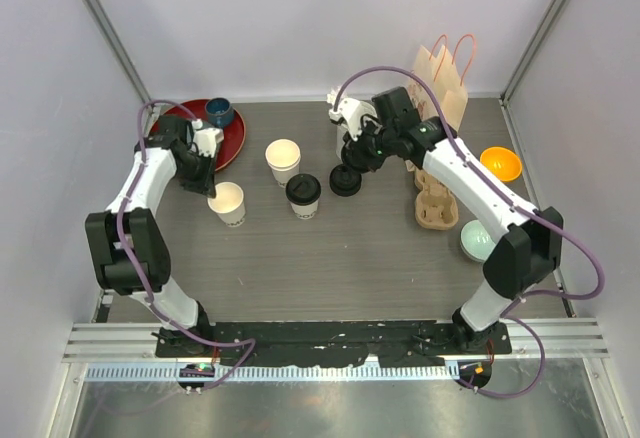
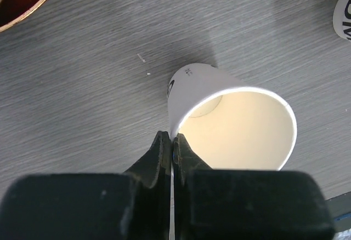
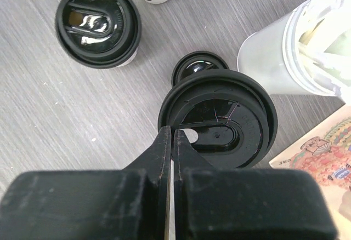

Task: Pack the takeout coffee

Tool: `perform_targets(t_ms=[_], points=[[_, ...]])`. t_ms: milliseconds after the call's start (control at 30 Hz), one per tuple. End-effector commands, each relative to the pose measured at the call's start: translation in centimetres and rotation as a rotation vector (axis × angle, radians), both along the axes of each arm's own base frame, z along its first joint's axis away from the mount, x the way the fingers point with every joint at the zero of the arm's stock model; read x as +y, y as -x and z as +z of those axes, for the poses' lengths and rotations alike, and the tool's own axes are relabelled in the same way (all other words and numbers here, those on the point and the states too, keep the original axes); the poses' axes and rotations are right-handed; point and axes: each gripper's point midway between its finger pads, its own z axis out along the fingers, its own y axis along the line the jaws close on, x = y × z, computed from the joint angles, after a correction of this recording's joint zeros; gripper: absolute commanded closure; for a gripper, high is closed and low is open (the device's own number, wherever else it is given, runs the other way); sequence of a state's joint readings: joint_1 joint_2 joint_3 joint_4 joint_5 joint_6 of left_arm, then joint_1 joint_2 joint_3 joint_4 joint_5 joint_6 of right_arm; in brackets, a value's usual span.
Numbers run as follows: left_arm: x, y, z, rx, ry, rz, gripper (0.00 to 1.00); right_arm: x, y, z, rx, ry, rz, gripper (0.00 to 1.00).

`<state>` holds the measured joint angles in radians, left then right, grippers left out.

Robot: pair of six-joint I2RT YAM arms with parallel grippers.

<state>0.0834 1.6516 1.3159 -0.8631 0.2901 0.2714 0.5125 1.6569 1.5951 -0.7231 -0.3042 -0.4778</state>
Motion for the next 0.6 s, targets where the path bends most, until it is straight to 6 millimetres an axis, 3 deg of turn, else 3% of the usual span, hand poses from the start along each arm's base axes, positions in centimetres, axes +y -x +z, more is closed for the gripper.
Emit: perform_targets(t_ms=[0,133,200,300,500,567], points=[[-0.7,0.4,1.8,-0.046,0.028,-0.004,1.00,0.0,1.6,4.6,-0.120,-0.057,-0.028,0.99],[-2.6,3.2,4.5,-0.096,0.051,-0.056,1.00,0.3,3.7,6.1,-0.167,-0.062,-0.023,0.99],[-3.7,5.2,4.2,-0.077,0.033,-0.102,1.00,0.4,4.5,6.3,-0.168,-0.054,-0.027,0.99],[-8.5,8.8,4.6,-0.079,0.026,-0.301,1.00,0.6,5.5,6.6,-0.164,-0.060,-0.026,0.99],[-13.8,14.3,4.8,-0.063,0.017,-0.583,1.00,0.0,6.8,6.8,-0.145,-0.057,-0.023,0.99],[-15.2,14.7,5.1,-0.081,0.009,-0.630,1.00,-0.4,7.0,7.0,-0.150,-0.059,-0.035,0.99]])
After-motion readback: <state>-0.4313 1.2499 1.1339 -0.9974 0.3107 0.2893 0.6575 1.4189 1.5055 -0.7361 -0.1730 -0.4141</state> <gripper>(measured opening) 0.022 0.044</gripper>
